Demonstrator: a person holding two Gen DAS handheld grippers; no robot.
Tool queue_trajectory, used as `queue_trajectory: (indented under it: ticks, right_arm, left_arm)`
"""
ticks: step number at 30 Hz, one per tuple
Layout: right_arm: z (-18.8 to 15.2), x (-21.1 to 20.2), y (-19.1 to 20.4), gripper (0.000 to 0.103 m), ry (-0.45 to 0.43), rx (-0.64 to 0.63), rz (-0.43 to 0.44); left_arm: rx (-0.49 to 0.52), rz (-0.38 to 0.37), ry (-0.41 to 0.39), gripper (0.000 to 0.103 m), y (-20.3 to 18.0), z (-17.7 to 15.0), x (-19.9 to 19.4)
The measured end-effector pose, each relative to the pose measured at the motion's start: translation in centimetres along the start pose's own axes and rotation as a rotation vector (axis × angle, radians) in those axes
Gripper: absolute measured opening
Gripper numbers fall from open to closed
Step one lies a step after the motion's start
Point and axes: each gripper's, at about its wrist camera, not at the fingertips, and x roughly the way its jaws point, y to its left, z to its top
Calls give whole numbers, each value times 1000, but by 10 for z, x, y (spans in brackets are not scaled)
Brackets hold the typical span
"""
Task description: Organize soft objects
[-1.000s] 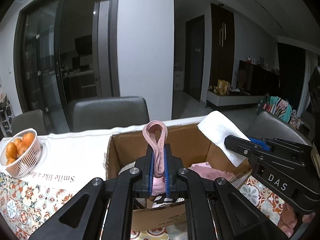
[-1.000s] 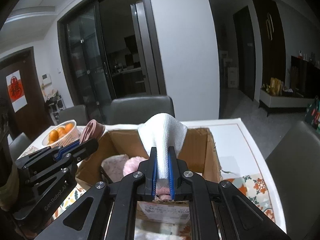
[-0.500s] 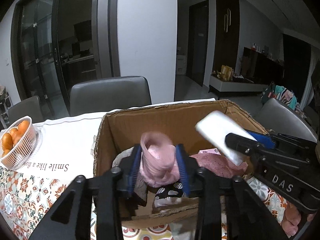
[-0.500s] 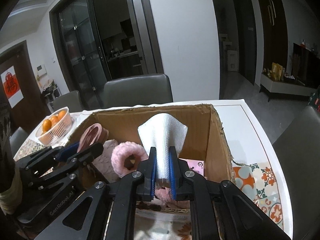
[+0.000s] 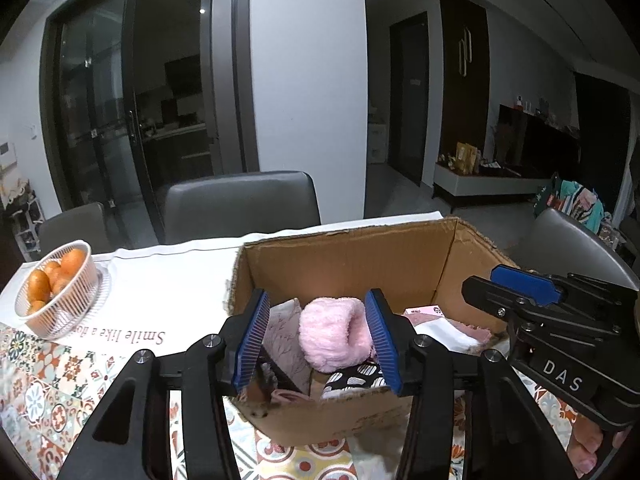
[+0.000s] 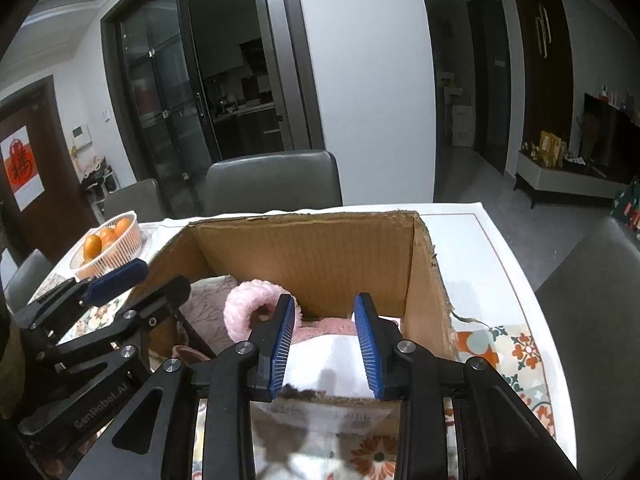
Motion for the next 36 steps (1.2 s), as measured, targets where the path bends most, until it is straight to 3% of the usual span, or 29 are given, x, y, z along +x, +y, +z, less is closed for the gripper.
queue_trajectory:
  ticks: [7, 10, 21, 30, 36]
  right_arm:
    - [-2, -40, 13, 33, -52, -25, -14]
    - [-6, -62, 16, 45, -78, -17, -25]
    - [-31, -153, 27, 57, -161, 1, -80]
    - [-59, -212, 39, 71, -203, 4, -107]
    - [-81, -245, 45, 73, -218, -11, -134]
  left_arm:
    - [-15, 20, -33, 54, 0, -2, -41]
    - [-17, 30, -52, 58, -2, -4, -65]
    - [-5, 101, -140, 71, -12, -20, -153]
    - [-14, 157, -185, 89, -20, -47, -217]
    - [-24, 192, -200, 95, -26, -69, -249]
